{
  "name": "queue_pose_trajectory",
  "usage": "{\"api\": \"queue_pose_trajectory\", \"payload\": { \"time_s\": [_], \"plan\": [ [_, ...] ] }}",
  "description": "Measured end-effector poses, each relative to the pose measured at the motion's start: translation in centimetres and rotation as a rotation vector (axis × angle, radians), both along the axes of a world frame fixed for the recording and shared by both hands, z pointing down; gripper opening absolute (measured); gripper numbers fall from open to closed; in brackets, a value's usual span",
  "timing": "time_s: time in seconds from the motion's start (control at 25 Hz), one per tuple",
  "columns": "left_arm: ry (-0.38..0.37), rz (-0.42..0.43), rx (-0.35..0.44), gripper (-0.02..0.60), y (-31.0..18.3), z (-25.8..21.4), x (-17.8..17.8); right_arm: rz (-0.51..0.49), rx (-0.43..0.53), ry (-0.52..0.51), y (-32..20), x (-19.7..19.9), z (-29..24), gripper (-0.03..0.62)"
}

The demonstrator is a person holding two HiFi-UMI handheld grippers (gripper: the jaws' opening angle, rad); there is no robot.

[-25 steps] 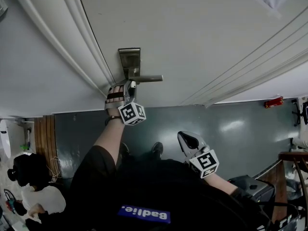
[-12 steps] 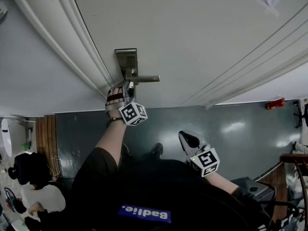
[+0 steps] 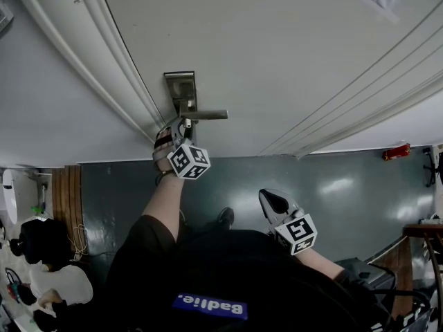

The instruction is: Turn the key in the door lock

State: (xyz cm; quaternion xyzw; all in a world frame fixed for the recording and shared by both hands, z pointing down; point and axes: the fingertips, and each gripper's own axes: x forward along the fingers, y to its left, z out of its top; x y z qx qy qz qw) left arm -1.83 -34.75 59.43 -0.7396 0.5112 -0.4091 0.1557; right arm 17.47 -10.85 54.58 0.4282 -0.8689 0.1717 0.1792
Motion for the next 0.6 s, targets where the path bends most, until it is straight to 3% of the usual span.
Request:
{"api": "queue_pose_trajectory", "payload": {
  "time_s": [0.16, 0.24, 0.6],
  "plan": [
    [-0.135, 0.068, 0.017, 0.123, 0.02, 0.13, 0.04, 0.002, -0.014, 0.005, 0.2, 0.32, 0.53, 0.002],
    [-0.158, 0.085, 0.016, 0.123, 0.02, 0.17, 0.09, -0.001, -0.015, -0.006, 0.3, 0.23, 0.58, 0.002],
    [0.148, -0.016, -0.034, 0.124, 0.0, -0.27, -0.12, 0.011, -0.001, -0.023, 0.35, 0.48, 0.24, 0.002]
  ]
}}
